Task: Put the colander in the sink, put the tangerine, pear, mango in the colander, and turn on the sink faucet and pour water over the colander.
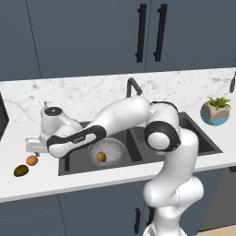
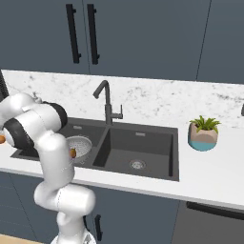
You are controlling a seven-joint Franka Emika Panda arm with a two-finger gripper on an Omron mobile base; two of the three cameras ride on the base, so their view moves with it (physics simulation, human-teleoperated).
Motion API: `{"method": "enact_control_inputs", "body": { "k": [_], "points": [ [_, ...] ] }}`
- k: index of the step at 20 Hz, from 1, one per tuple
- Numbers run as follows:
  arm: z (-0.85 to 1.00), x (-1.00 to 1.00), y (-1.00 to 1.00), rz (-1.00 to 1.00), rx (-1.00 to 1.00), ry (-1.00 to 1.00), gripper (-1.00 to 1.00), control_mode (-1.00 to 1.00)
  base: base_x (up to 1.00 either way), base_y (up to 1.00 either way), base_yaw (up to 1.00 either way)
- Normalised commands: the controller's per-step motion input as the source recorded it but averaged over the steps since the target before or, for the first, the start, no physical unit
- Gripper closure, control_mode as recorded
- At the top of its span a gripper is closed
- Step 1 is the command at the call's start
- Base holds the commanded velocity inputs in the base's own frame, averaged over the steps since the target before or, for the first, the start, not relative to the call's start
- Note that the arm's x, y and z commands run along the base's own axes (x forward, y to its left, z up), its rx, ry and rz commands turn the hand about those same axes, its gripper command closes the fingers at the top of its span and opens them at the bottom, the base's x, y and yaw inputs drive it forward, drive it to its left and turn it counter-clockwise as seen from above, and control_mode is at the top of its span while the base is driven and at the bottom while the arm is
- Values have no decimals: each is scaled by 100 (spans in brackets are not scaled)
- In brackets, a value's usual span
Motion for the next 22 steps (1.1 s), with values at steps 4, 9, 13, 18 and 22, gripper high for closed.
{"method": "enact_control_inputs", "body": {
  "k": [4, 9, 13, 18, 22],
  "points": [
    [-21, 9, 28, 0, 0, -2, -100, -100, 0, 0, 0],
    [-2, 16, 19, 0, 0, 0, -100, -100, 0, 0, 0],
    [1, 8, 2, 0, 0, 0, -100, -100, 0, 0, 0],
    [-5, 11, 0, 0, 0, 0, -100, -100, 0, 0, 0],
    [-18, 10, 0, 0, 0, 0, -100, -100, 0, 0, 0]
  ]
}}
